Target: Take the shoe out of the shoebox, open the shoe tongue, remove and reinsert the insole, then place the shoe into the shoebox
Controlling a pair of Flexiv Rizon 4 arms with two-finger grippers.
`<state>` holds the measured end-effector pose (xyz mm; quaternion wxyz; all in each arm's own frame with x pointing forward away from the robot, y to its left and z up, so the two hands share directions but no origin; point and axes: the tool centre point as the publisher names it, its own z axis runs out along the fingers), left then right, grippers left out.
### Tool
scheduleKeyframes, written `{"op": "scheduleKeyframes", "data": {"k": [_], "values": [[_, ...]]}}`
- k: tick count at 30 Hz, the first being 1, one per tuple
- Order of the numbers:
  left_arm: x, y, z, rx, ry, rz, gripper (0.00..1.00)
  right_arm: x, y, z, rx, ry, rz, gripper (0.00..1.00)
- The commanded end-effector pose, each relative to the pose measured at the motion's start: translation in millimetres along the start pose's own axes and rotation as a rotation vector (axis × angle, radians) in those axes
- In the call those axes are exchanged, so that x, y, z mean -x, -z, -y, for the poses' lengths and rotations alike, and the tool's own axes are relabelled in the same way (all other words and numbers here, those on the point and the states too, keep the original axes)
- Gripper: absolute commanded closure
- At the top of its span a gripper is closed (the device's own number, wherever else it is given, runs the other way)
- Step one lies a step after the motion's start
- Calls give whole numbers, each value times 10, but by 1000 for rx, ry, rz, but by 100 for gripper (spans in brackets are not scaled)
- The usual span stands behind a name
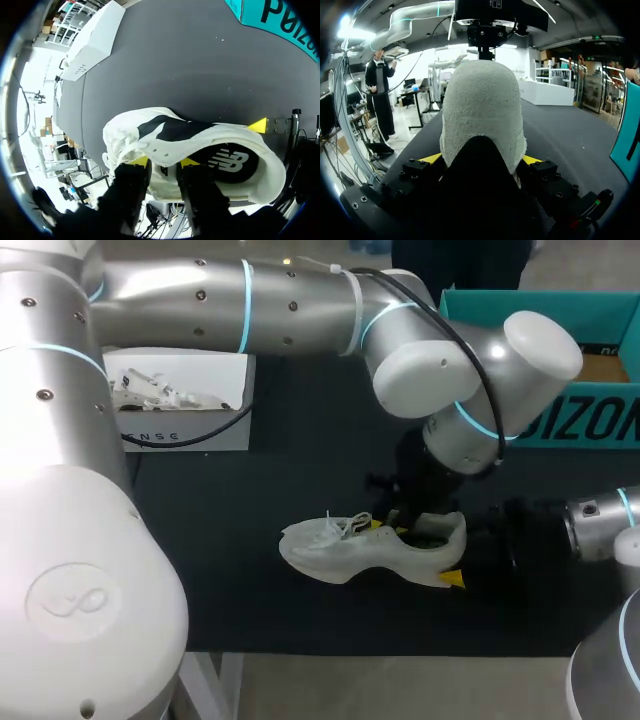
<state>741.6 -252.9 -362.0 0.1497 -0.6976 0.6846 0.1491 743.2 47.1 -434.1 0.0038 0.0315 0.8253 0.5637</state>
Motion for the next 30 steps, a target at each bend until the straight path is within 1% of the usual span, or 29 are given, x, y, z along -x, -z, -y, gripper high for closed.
{"op": "scheduleKeyframes", "data": {"k": [1, 6, 10, 18, 24, 26, 29, 30], "values": [[104, 64, -50, -19, 151, -9, 100, -3, -25, 30, -3, -1, 3, 100], [217, 139, -48, -28, 161, -27, 100, -3, -25, 30, -3, -1, 3, 100], [359, 201, -84, -38, 166, -52, 100, -3, -25, 30, -3, -1, 3, 100], [783, 214, -69, -31, 219, -110, 100, -3, -25, 30, -3, -1, 3, 100], [1107, 146, -46, 11, 255, -165, 100, -3, -25, 30, -3, -1, 3, 100], [1148, 122, -44, 26, 259, -178, 100, -3, -25, 30, -3, -1, 3, 100], [1112, 101, -71, 47, 253, -187, 100, -3, -25, 30, -3, -1, 3, 100], [1093, 98, -83, 64, 239, -202, 95, -3, -25, 30, -3, -1, 3, 100]]}}
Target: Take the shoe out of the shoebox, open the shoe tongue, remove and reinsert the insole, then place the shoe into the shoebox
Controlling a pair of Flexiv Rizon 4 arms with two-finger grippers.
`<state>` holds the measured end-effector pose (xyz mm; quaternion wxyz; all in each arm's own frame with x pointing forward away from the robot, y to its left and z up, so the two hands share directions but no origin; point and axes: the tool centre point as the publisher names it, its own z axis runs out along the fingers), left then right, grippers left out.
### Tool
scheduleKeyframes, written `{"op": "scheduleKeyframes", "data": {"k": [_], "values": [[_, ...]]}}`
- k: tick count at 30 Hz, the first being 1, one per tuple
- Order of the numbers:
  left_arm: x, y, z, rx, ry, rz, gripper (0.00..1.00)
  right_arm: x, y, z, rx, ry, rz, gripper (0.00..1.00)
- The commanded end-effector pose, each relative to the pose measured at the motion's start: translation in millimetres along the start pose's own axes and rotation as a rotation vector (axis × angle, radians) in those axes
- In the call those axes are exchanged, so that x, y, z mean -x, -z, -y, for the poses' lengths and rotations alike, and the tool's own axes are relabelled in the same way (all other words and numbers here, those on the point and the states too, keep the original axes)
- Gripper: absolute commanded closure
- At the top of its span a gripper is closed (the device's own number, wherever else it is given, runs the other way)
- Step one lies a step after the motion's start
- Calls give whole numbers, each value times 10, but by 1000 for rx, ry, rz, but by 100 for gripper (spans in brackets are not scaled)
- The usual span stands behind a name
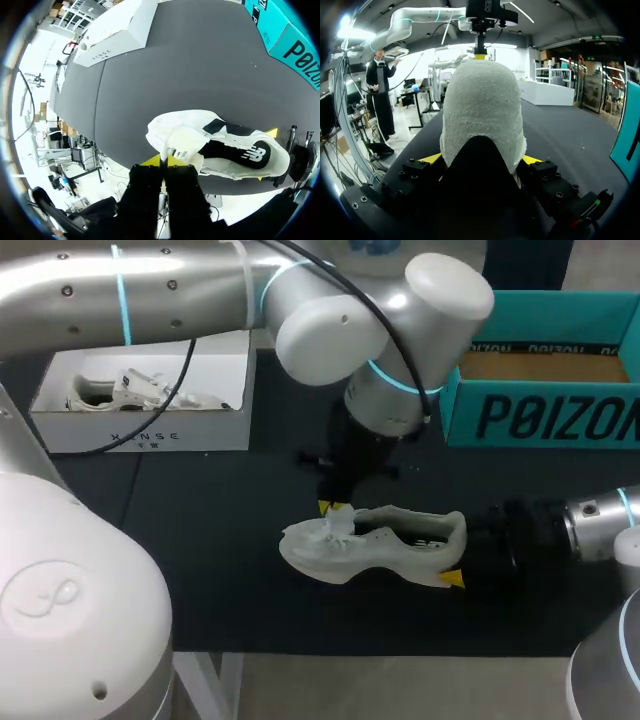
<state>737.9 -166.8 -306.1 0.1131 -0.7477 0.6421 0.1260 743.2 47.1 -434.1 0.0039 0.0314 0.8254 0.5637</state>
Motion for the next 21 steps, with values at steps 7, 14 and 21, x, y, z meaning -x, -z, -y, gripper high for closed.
{"op": "scheduleKeyframes", "data": {"k": [7, 14, 21], "values": [[-56, -66, -135, 63, 73, -153, 5, -3, -25, 30, -3, -2, 3, 100], [-183, -89, -179, 102, 38, -183, 89, -3, -25, 30, -3, -2, 3, 100], [-113, -69, -139, 103, 20, -184, 100, -3, -25, 30, -3, -2, 3, 100]]}}
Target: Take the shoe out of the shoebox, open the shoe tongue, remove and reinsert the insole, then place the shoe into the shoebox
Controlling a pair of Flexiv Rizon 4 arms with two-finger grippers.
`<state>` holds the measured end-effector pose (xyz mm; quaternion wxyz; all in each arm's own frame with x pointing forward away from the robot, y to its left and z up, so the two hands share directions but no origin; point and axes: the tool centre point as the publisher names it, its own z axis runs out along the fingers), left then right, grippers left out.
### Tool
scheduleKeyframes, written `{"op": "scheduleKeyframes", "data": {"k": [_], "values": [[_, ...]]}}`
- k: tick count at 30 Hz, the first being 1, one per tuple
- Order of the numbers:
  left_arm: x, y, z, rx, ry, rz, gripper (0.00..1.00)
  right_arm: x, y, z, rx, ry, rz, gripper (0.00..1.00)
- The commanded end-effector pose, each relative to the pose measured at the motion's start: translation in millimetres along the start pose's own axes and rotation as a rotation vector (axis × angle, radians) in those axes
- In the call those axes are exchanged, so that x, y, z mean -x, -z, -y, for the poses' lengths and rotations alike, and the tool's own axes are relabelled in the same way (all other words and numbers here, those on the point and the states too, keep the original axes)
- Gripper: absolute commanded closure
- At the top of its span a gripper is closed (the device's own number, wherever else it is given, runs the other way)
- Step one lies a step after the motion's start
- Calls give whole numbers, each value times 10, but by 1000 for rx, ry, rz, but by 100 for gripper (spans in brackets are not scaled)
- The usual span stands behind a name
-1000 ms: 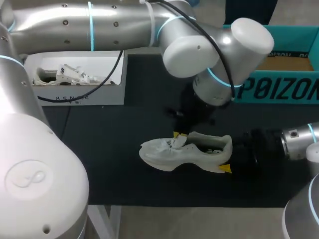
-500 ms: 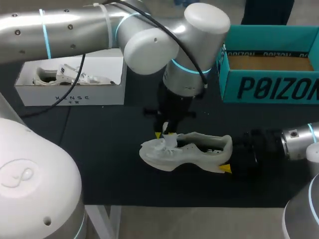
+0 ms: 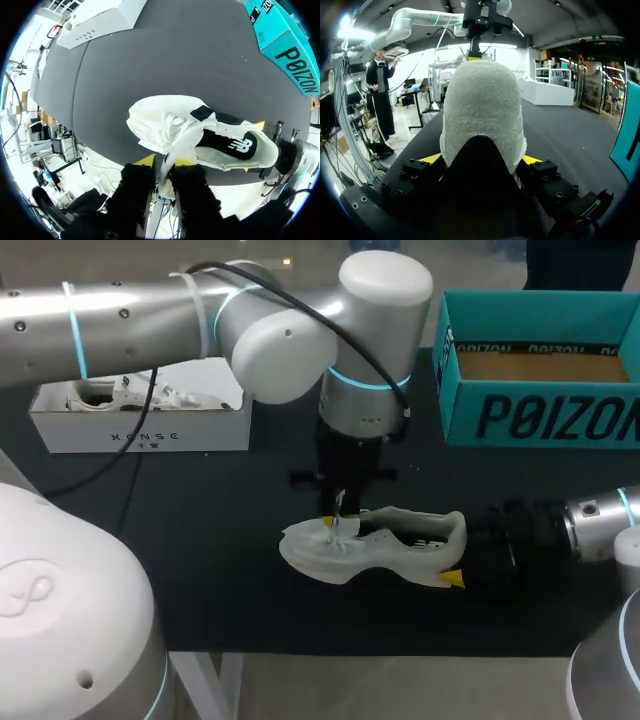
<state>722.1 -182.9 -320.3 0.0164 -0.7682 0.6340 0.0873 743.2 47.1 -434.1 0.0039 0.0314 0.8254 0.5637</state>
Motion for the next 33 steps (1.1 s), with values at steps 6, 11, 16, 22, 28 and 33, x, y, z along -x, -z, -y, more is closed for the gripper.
{"op": "scheduleKeyframes", "data": {"k": [6, 11, 16, 22, 28, 33], "values": [[340, 24, 175, 10, 40, -12, 100, -3, -25, 29, -3, -2, 3, 100], [505, -133, 243, 59, 60, -17, 100, -3, -25, 29, -3, -2, 3, 100], [563, -320, 249, 129, 60, -41, 100, -3, -25, 29, -3, -2, 3, 100], [548, -406, 224, 159, 48, -46, 93, -3, -25, 29, -3, -2, 3, 100], [459, -263, 156, 122, 9, -56, 0, -3, -25, 29, -3, -2, 3, 100], [383, -84, 119, 79, -40, -65, 0, -3, -25, 29, -3, -2, 3, 100]]}}
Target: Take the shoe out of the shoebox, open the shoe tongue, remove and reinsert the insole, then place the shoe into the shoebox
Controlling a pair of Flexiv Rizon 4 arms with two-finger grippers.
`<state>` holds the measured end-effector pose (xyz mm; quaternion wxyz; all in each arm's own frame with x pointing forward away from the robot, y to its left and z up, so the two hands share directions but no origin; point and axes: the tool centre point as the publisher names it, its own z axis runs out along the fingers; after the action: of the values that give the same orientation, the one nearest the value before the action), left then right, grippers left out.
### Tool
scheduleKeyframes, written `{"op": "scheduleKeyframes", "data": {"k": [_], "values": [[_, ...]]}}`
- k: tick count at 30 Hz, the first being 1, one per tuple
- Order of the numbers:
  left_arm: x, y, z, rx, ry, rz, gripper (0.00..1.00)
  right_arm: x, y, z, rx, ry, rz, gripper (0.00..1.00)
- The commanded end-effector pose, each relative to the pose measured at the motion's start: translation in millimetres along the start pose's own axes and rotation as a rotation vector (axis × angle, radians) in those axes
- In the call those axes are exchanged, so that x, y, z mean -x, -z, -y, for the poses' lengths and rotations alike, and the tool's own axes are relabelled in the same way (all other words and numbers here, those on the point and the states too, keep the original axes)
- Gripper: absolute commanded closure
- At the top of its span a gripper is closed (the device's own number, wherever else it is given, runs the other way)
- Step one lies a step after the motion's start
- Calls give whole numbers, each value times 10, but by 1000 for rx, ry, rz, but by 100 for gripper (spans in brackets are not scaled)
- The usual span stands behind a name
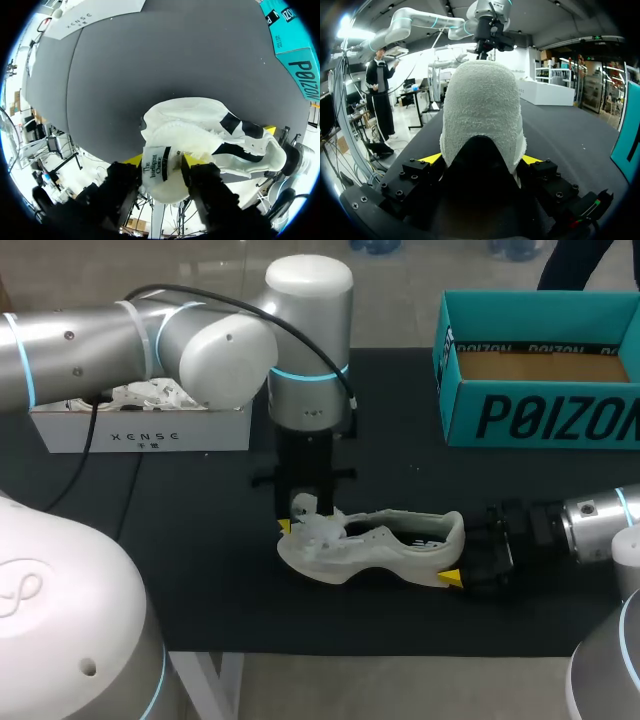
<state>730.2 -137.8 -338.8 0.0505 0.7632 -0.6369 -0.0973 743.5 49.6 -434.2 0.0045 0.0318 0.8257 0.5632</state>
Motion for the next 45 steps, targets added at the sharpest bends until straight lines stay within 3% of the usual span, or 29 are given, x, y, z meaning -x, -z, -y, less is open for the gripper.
{"op": "scheduleKeyframes", "data": {"k": [1, 8, 14, 18, 19, 21, 45], "values": [[-43, 185, -90, -48, -24, 9, 0, -5, -1, 38, -2, -2, 1, 100], [-192, 564, -177, -113, -148, -2, 0, -5, -1, 38, -2, -2, 1, 100], [-416, 872, -380, -200, -429, 61, 0, -5, -1, 38, -2, -2, 1, 100], [-568, 893, -623, -237, -977, 212, 0, -5, -1, 38, -2, -2, 1, 100], [-580, 836, -700, -286, -1151, 289, 0, -5, -1, 38, -2, -2, 1, 100], [-532, 661, -822, -467, -1418, 383, 0, -5, -1, 38, -2, -2, 1, 100], [-532, 661, -822, -467, -1418, 383, 0, -5, -1, 38, -2, -2, 1, 100]]}}
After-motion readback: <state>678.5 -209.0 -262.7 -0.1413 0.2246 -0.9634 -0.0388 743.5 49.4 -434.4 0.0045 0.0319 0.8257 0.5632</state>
